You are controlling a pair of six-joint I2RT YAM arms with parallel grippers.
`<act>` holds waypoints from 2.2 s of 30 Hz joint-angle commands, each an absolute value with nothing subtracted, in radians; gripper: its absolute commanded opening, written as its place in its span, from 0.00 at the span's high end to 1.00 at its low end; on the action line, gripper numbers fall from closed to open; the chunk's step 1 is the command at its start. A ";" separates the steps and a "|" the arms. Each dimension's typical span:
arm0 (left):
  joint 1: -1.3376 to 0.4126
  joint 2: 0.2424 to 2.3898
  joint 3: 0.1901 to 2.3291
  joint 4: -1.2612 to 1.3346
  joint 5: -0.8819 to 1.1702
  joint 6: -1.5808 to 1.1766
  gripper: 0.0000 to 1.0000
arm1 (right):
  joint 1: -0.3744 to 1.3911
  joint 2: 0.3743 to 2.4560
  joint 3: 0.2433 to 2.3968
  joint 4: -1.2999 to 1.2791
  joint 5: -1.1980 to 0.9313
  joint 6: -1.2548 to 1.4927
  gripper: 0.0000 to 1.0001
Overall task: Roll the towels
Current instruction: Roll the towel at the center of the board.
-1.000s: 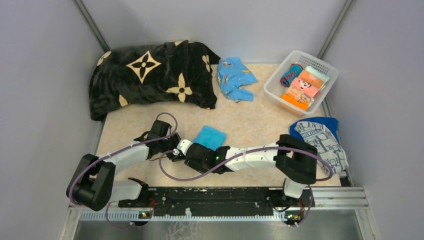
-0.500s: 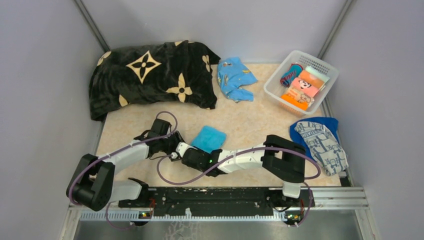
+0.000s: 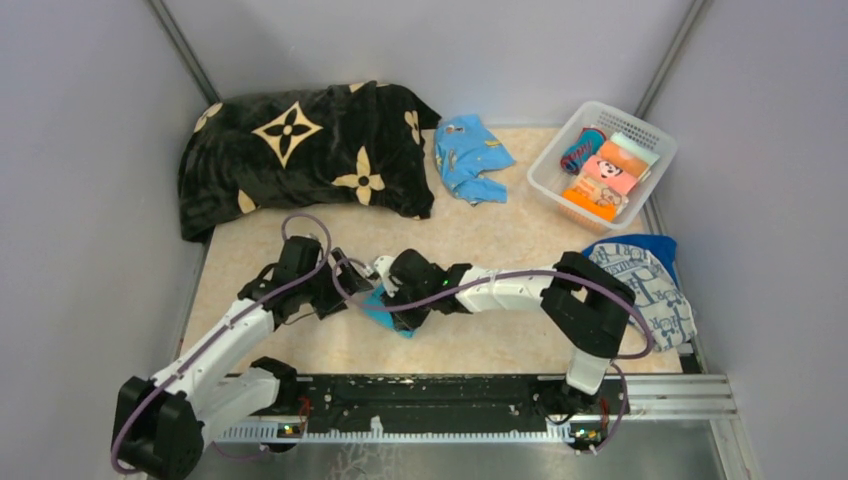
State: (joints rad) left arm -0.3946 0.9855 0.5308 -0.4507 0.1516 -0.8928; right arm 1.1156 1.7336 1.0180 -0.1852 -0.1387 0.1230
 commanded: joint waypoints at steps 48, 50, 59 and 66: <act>-0.393 1.239 0.379 -0.209 0.294 -0.955 0.37 | 1.294 1.603 1.053 -0.232 0.292 -0.017 0.45; -0.391 1.241 0.380 -0.210 0.295 -0.953 0.37 | 1.317 1.640 1.068 -0.234 0.342 -0.036 0.45; -0.393 1.249 0.388 -0.214 0.293 -0.949 0.36 | 1.344 1.824 1.096 -0.279 0.415 -0.071 0.47; -0.392 1.229 0.402 -0.234 0.291 -0.937 0.34 | 1.327 1.866 1.081 -0.299 0.345 -0.069 0.55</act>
State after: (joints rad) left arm -0.3946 1.2194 0.4080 -0.1486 0.3695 -0.9760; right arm 1.3396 1.8217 1.0760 -0.2478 0.4076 -0.0799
